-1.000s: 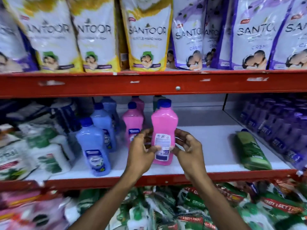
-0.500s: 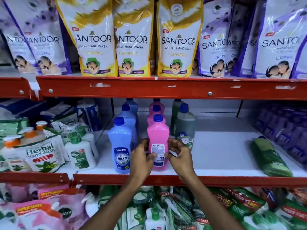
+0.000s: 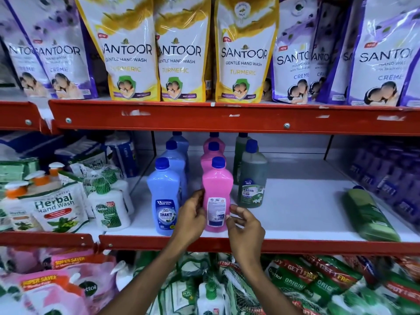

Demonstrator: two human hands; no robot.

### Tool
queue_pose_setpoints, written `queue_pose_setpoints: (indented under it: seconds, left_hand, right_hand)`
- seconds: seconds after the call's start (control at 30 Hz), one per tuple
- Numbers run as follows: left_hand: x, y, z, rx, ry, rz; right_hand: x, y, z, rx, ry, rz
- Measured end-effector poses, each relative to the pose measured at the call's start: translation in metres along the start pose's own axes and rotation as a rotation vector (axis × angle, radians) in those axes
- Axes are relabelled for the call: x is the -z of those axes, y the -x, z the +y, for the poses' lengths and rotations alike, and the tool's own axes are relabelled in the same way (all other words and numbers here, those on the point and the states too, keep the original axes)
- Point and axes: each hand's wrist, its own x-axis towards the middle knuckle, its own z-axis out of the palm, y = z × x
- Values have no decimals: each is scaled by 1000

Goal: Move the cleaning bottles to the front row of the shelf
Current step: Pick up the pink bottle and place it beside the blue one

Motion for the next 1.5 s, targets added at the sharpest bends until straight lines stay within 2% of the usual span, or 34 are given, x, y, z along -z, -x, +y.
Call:
queue_pose_setpoints:
  seconds: [0.07,0.17,0.3,0.6,1.03,1.23,1.5]
  left_hand:
    - [1,1,2,16,52,25]
    - [2,5,2,42,93,51]
    - [1,12,-2,29,14,49]
    - [6,16,1,-45,-148,30]
    - [0,15,-10,-21,-218,121]
    - [0,17,-13,42,-167,37]
    - [-1,20,-19,34,-172,47]
  right_hand:
    - [-3,-2,2,-5,-24,-53]
    - [-6,-7,-1,-21,-86,-223]
    - [-5,-23,0,-16,-61,-437]
    - [9,-57,-5,54,99,-622]
    - [8,-61,-1,-4,70,-661]
    - [10,-53,11,32,69,-563]
    - [12,-44,15,31,59,-518]
